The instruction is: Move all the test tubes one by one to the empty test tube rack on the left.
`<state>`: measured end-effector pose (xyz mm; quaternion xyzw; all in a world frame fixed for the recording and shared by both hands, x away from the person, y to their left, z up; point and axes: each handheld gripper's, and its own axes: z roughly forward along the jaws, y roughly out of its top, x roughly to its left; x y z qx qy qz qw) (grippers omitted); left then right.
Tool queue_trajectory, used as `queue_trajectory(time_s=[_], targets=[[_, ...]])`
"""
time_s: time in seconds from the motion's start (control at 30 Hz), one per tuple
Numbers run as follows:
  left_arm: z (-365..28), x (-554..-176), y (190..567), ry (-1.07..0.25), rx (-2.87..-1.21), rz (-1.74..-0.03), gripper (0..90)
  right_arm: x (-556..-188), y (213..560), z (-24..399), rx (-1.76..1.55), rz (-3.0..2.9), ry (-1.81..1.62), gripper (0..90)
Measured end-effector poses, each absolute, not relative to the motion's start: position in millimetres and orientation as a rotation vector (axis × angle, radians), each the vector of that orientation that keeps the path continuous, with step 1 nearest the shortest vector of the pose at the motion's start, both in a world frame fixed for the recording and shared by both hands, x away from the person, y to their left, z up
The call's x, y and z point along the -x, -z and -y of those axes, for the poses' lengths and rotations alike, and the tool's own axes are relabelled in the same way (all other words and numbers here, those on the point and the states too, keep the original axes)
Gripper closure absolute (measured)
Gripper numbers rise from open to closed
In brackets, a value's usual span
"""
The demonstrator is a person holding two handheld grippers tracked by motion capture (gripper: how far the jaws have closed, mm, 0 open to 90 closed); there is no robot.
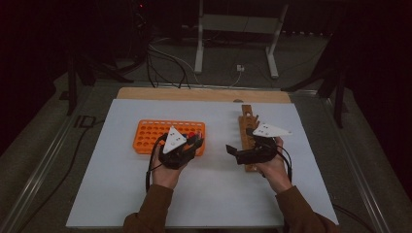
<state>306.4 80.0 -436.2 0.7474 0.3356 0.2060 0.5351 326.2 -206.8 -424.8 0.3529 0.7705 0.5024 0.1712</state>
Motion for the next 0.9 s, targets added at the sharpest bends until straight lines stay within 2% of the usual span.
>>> queue_trajectory(time_s=[0.9], targets=[[-133.2, -306.7, 433.2, -0.504, -1.758, -0.878, 75.6, -318.4, 428.1, 231.3, -1.042, -2.148, -1.414, 0.2]])
